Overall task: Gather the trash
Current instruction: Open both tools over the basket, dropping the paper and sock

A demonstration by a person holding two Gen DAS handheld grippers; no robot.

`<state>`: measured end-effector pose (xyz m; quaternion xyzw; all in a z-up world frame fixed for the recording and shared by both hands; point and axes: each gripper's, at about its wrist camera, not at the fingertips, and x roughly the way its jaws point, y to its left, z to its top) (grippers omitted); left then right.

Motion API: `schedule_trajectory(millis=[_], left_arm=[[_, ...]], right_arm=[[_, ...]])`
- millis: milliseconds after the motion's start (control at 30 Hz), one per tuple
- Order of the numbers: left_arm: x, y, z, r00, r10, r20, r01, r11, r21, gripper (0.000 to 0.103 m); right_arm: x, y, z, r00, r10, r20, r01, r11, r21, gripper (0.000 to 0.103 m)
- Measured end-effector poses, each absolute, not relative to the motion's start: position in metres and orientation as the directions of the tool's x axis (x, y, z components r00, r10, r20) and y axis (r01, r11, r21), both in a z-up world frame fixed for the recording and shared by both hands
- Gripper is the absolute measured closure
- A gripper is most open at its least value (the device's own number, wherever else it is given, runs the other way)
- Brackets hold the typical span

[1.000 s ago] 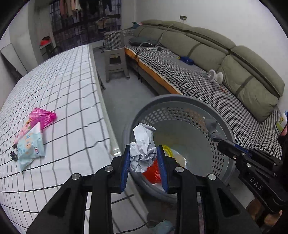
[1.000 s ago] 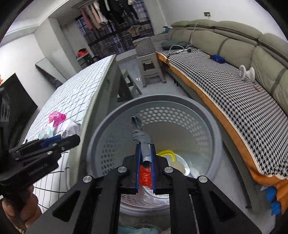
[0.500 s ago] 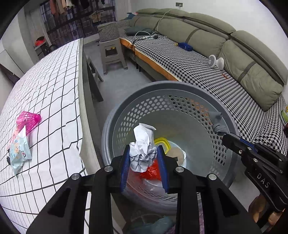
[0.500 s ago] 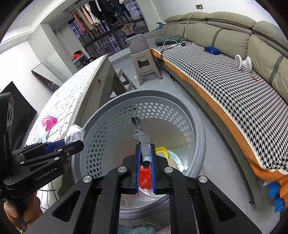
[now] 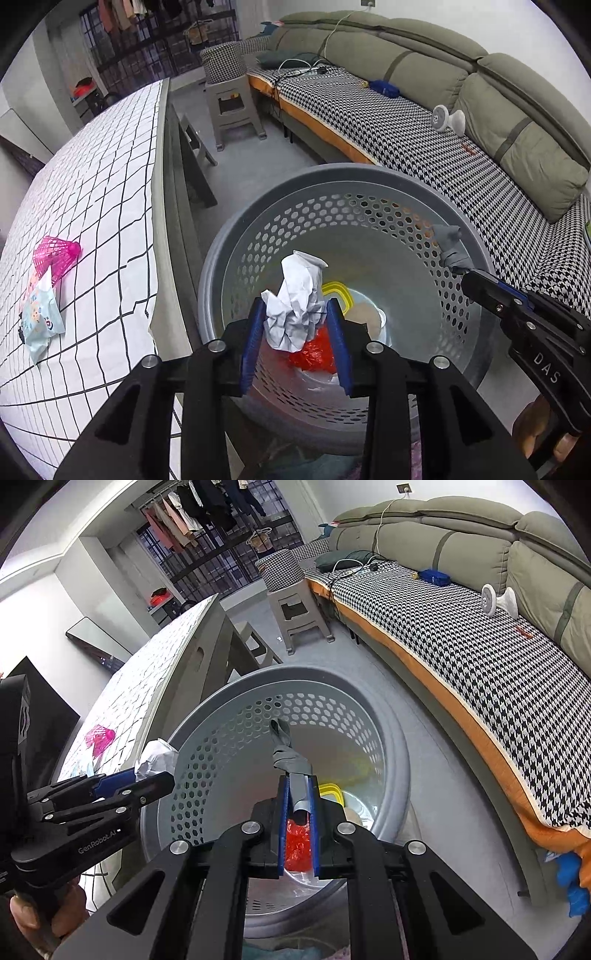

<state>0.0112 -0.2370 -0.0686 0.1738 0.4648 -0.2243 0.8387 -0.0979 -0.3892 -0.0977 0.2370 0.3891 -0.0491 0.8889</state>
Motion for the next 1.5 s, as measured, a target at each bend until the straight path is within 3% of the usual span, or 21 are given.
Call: schedule_trajectory(millis=[133,200,700,967,1267,1500], left_arm=[[0.01,-0.238,-0.066,0.476,-0.214,-0.853,0.533,0.842,0.086,0.051],[0.009,-0.239,-0.065,0.48,-0.214,-0.851,0.531,0.843,0.088,0.046],[0.011,-0.237,-0.062,0.486,-0.214,-0.847,0.515,0.853,0.08,0.042],[0.013,-0.23,-0.056,0.501,-0.224,-0.836,0.5,0.864,0.068,0.027],[0.013,-0.216,-0.045,0.522,-0.247,-0.816,0.483,0.874,0.044,0.019],[0.011,-0.196,-0.031,0.549,-0.274,-0.79,0.467,0.884,0.018,0.018]], right_arm=[[-0.101,-0.393,-0.096,0.705,0.086,-0.704,0.283,0.876,0.39,0.087],[-0.103,-0.393,-0.095,0.709,0.081,-0.701,0.288,0.874,0.392,0.075],[-0.106,-0.398,-0.094,0.72,0.083,-0.689,0.288,0.868,0.405,0.069],[-0.106,-0.396,-0.087,0.726,0.072,-0.684,0.296,0.865,0.404,0.063],[-0.11,-0.387,-0.075,0.738,0.047,-0.673,0.296,0.873,0.386,0.053],[-0.112,-0.374,-0.062,0.748,0.037,-0.662,0.286,0.883,0.372,0.047]])
